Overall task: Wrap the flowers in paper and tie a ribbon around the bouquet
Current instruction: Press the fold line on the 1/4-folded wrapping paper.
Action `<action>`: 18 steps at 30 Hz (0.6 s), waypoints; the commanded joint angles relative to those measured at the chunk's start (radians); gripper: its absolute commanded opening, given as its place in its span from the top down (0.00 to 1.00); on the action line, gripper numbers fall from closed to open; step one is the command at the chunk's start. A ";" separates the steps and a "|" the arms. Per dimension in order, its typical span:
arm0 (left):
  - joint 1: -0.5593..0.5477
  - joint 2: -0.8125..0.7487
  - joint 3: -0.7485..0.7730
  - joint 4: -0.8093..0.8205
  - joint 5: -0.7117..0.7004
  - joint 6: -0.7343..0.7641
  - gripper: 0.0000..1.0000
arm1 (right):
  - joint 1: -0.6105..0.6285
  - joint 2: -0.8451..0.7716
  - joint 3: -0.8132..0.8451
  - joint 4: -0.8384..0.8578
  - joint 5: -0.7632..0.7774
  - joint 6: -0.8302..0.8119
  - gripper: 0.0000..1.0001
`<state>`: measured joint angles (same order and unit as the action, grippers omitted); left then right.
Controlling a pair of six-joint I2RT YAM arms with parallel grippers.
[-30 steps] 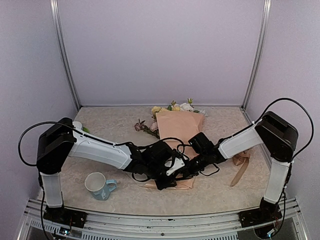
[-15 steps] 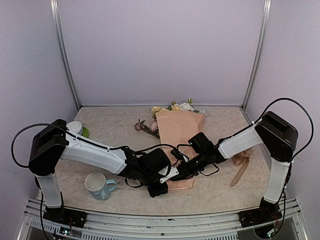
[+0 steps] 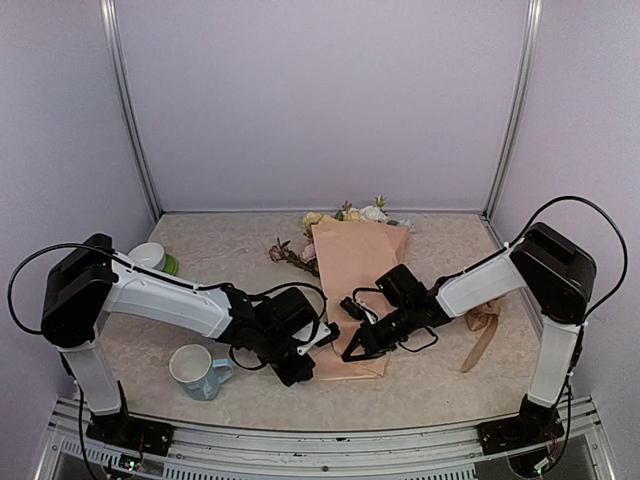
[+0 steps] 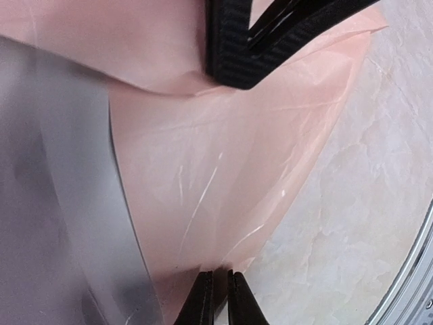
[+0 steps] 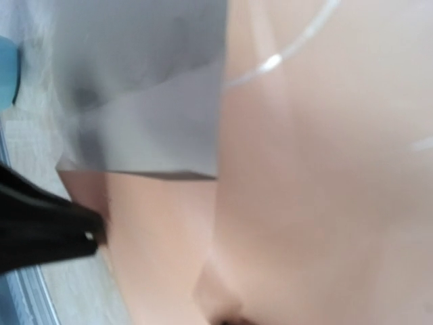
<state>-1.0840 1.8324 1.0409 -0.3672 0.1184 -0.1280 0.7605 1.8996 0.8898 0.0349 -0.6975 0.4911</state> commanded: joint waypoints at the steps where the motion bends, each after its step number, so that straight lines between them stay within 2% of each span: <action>1: -0.006 0.020 -0.069 -0.247 -0.024 -0.050 0.90 | -0.010 0.036 -0.006 -0.103 0.131 -0.026 1.00; 10: -0.019 0.022 -0.008 -0.399 -0.143 -0.066 0.91 | -0.012 0.028 -0.006 -0.124 0.140 -0.049 1.00; 18: -0.015 -0.030 0.039 -0.435 -0.210 -0.090 0.92 | -0.014 0.027 -0.005 -0.126 0.138 -0.061 1.00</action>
<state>-1.1069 1.8053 1.0847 -0.6727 -0.0170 -0.1951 0.7609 1.8996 0.9016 0.0082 -0.6910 0.4561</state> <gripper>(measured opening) 0.079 0.006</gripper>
